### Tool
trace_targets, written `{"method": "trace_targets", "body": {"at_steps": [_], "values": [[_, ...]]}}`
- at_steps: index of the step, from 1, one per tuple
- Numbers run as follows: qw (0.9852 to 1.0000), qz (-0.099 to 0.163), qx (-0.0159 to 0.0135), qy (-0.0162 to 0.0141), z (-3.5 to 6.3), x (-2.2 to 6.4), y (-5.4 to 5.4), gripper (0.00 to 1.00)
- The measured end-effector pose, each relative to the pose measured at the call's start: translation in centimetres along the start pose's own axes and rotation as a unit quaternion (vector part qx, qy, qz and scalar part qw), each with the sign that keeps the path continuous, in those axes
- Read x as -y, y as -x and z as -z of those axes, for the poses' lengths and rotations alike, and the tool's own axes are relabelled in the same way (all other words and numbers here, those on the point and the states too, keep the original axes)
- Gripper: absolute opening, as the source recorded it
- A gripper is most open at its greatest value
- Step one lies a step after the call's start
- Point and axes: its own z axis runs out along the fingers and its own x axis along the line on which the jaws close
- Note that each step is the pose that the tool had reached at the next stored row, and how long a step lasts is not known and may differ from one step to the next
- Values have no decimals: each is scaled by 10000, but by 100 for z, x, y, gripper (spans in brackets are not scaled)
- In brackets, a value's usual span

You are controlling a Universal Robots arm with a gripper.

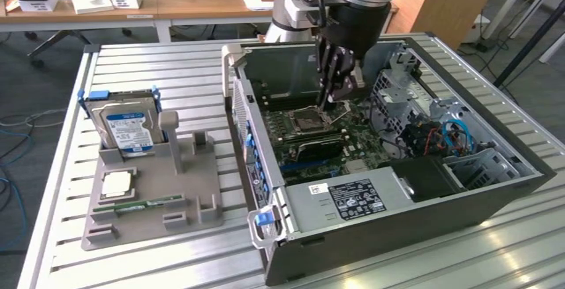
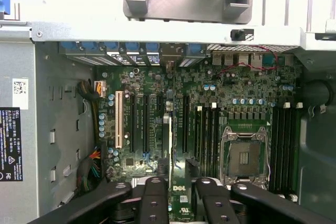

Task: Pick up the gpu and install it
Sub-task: 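Press down on the gpu until it lock into place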

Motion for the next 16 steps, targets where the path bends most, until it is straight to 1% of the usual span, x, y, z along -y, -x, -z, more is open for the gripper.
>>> {"method": "trace_targets", "body": {"at_steps": [1,2,3,5,9,16], "values": [[10000,0,0,0,0,0,0,26],[10000,0,0,0,0,0,0,20],[10000,0,0,0,0,0,0,20],[10000,0,0,0,0,0,0,10],[10000,0,0,0,-5,0,0,10],[10000,0,0,0,-129,1,-3,10]]}}
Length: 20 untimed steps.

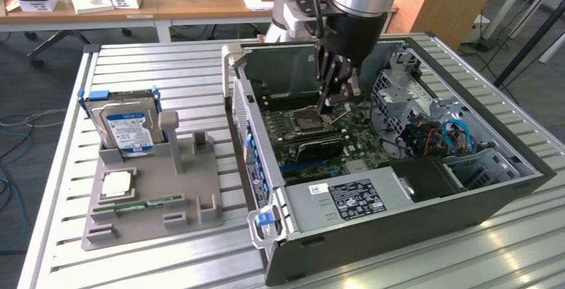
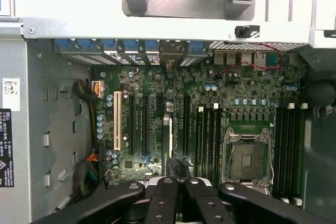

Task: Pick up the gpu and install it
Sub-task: 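Press down on the gpu until it lock into place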

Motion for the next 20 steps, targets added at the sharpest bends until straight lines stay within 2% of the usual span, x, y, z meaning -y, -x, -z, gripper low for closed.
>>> {"method": "trace_targets", "body": {"at_steps": [20], "values": [[10000,0,0,0,-363,3,-8,10]]}}
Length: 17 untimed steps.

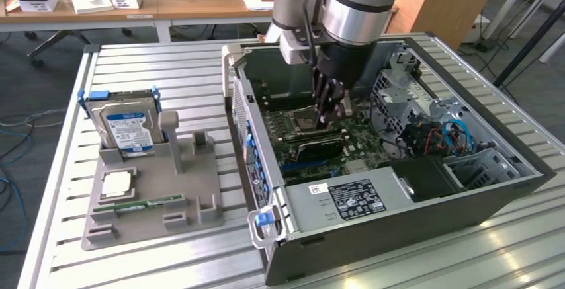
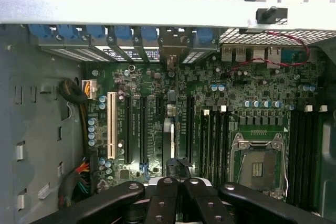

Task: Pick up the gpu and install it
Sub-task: 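Press down on the gpu until it lock into place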

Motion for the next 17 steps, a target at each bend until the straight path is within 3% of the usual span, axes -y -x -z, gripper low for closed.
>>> {"method": "trace_targets", "body": {"at_steps": [11,17], "values": [[10000,0,0,0,-200,2,-4,10],[10000,0,4,0,-215,1,-5,10]]}}
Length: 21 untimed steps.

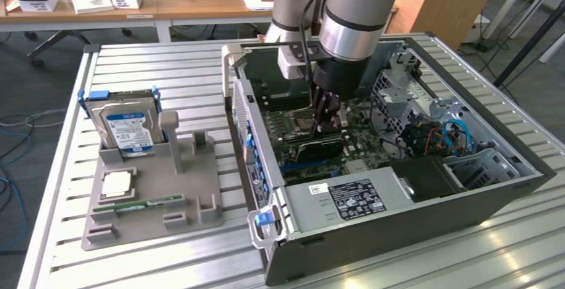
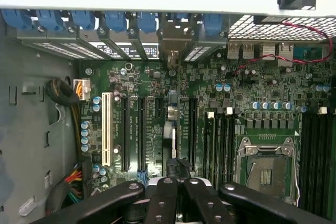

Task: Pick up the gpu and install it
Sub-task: 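Press down on the gpu until it lock into place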

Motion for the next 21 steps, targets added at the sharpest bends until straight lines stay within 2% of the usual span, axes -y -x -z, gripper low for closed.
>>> {"method": "trace_targets", "body": {"at_steps": [5,21], "values": [[10000,0,1,0,-67,1,-2,10],[10000,0,4,0,-113,-4,22,10]]}}
